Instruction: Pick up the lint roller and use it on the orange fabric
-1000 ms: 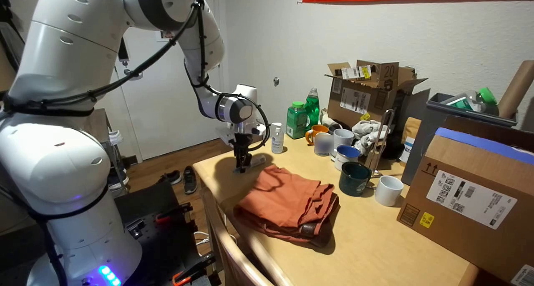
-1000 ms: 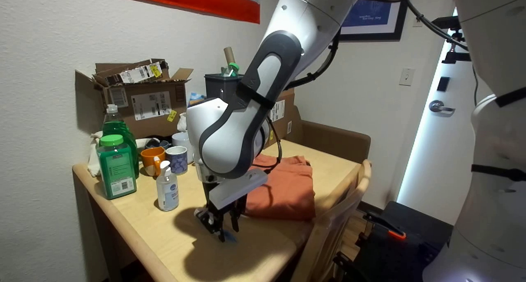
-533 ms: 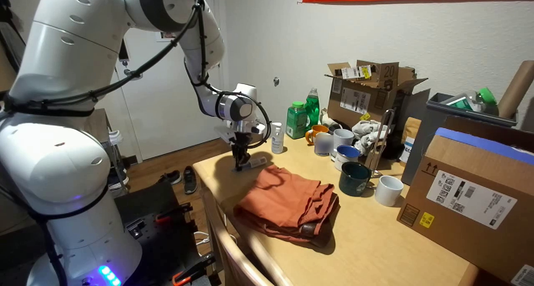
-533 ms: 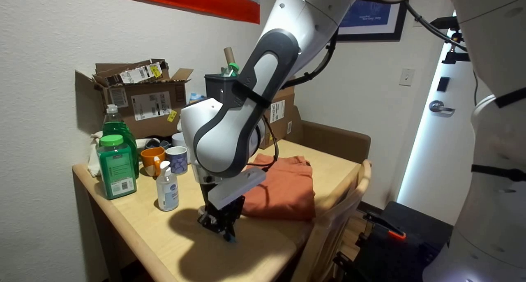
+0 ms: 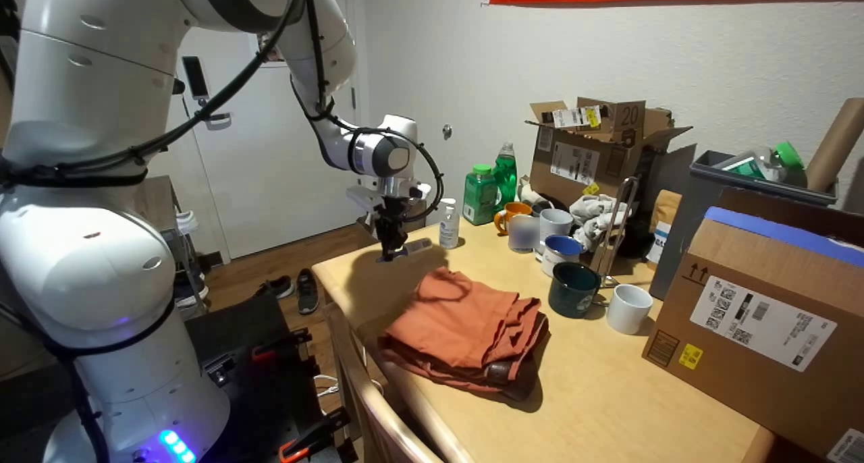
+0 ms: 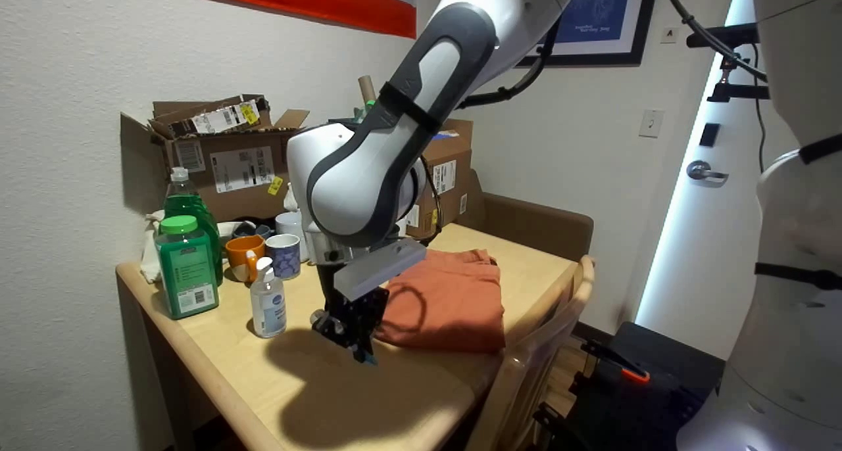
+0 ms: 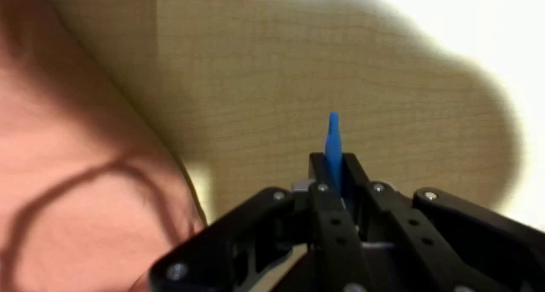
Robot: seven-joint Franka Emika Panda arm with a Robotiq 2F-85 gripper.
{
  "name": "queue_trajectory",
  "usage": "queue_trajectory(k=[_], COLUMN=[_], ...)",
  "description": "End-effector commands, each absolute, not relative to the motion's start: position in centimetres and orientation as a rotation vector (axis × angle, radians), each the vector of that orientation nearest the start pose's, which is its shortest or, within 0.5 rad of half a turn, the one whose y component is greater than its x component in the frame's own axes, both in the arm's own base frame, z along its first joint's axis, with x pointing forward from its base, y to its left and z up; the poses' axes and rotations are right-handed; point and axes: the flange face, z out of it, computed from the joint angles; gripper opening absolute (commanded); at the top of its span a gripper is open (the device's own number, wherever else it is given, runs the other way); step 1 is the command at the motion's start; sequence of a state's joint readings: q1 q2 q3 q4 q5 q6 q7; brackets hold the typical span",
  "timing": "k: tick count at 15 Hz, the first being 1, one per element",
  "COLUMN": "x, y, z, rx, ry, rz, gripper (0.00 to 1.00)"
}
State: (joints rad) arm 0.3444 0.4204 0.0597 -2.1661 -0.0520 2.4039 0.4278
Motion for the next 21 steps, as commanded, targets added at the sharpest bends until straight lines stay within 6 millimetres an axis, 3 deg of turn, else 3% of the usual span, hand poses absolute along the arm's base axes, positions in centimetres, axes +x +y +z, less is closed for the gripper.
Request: queue_trajectory(k=[1, 5, 8, 12, 15, 18, 21], x=[49.0, 48.4, 47.2, 45.9, 46.2, 46.7, 47.3], y=[19.8, 17.8, 15.7, 12.6, 10.8, 9.9, 10.3], z=[22.3, 24.8, 25.2, 24.1, 23.1, 22.3, 21.1], rx=[-3.197, -3.191, -3.16, -3.124, -3.12, -3.124, -3.134], ry=[-0.024, 0.049, 0.142, 0.27, 0.325, 0.332, 0.297], rz=[0.26, 0.246, 0.24, 0.274, 0.28, 0.302, 0.363], gripper=[0.05, 0.05, 0.05, 0.05, 0.05, 0.05, 0.05])
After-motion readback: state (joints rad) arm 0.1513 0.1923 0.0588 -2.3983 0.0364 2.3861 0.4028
